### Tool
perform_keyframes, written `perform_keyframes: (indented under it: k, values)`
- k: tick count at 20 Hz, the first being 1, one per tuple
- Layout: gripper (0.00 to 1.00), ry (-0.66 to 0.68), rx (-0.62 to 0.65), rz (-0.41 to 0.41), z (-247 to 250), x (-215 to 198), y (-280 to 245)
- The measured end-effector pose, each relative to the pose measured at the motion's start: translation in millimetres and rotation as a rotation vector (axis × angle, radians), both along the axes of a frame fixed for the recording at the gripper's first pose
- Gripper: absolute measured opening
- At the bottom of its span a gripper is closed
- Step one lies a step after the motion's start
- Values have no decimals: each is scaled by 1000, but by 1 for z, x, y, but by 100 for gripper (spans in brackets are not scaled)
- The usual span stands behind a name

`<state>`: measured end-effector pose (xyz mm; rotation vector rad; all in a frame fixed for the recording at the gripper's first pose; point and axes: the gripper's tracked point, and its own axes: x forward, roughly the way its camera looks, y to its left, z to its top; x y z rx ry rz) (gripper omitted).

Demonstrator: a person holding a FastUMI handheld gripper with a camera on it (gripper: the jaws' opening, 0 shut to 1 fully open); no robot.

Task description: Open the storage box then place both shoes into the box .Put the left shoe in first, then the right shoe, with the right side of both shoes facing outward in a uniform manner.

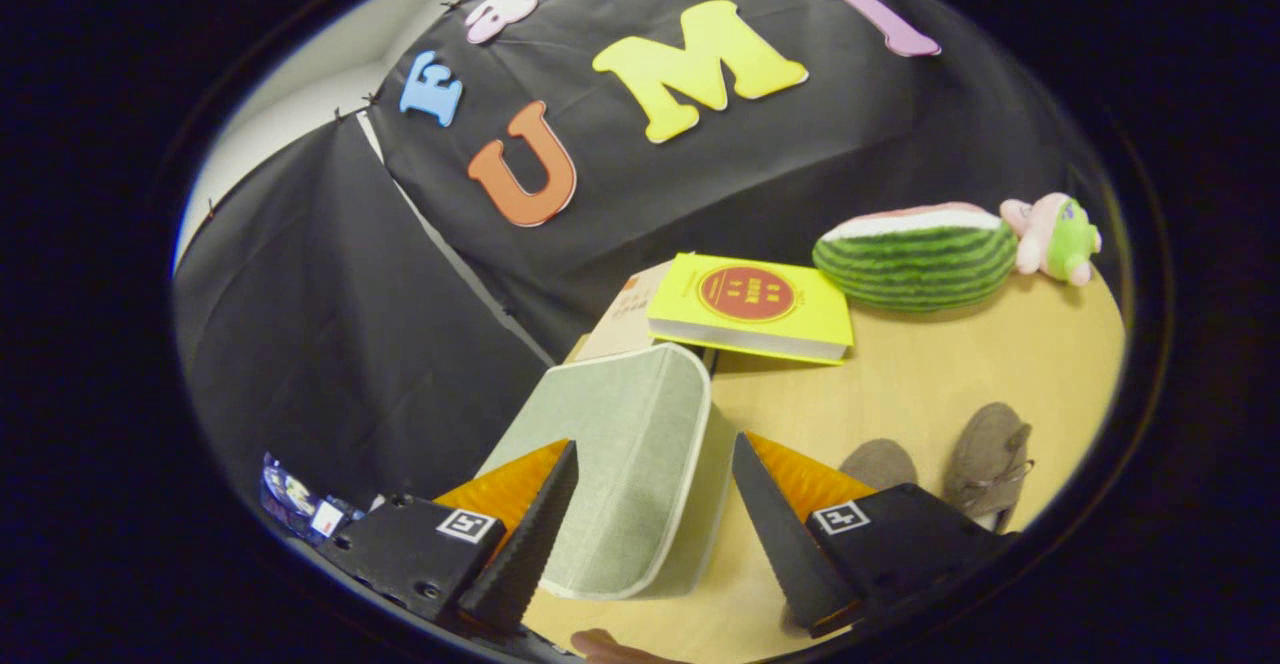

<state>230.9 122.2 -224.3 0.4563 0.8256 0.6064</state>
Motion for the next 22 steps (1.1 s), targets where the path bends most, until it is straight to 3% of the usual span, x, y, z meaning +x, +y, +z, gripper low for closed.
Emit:
perform_keyframes:
  k: [6,11,16,20,22]
  values:
    - [98,243,151,177,-25,10,11]
    - [97,448,314,232,-51,10,20]
    - [97,463,343,248,-63,23,34]
    - [85,507,355,301,-66,14,42]
    - [74,484,345,292,-67,16,38]
